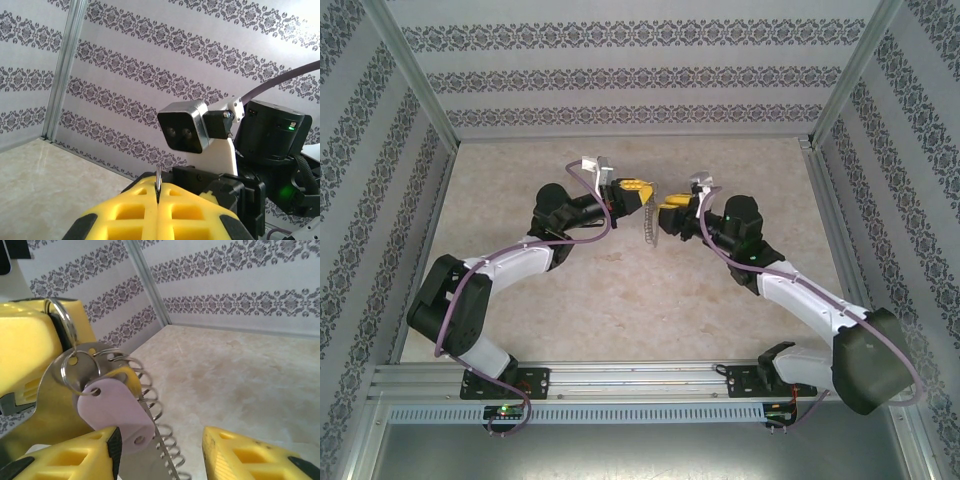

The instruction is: Put the keys on the keyring

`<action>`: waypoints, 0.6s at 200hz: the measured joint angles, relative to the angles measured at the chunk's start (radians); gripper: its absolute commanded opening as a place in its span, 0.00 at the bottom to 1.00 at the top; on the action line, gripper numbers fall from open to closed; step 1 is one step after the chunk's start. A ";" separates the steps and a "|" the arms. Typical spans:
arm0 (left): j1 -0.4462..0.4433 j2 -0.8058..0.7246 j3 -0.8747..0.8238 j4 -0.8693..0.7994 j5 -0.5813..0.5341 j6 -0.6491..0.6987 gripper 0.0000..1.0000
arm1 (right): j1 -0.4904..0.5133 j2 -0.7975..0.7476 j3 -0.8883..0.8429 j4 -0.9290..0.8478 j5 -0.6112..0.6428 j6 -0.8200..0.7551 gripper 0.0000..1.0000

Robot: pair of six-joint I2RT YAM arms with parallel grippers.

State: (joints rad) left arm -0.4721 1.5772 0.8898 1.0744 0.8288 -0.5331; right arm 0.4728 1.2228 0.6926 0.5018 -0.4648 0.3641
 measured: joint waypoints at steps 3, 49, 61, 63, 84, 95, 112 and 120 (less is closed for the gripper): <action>0.000 0.000 0.000 0.001 0.000 0.000 0.00 | 0.004 0.001 0.000 0.000 0.000 0.000 0.47; 0.000 0.005 0.000 0.011 0.000 0.000 0.00 | 0.021 -0.005 -0.002 -0.004 0.003 -0.010 0.49; 0.000 0.006 0.000 0.011 0.001 -0.002 0.00 | 0.021 -0.022 -0.009 -0.009 0.014 -0.020 0.51; 0.000 0.006 0.000 0.011 0.001 -0.003 0.00 | 0.021 -0.026 -0.011 -0.011 0.016 -0.023 0.51; 0.000 0.008 0.000 0.011 0.005 -0.008 0.00 | 0.021 -0.069 -0.033 -0.015 0.050 -0.042 0.56; 0.000 0.010 0.000 0.011 0.005 -0.012 0.00 | 0.021 -0.090 -0.043 -0.016 0.071 -0.055 0.59; -0.001 0.011 0.000 0.011 0.008 -0.019 0.00 | 0.021 -0.110 -0.050 -0.025 0.102 -0.074 0.63; -0.003 0.012 0.000 0.011 0.008 -0.022 0.00 | 0.021 -0.116 -0.051 -0.027 0.114 -0.082 0.64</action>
State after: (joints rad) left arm -0.4747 1.5890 0.8902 1.0859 0.8371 -0.5549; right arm 0.4934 1.1072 0.6418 0.4747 -0.3504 0.2817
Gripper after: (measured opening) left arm 0.049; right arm 0.623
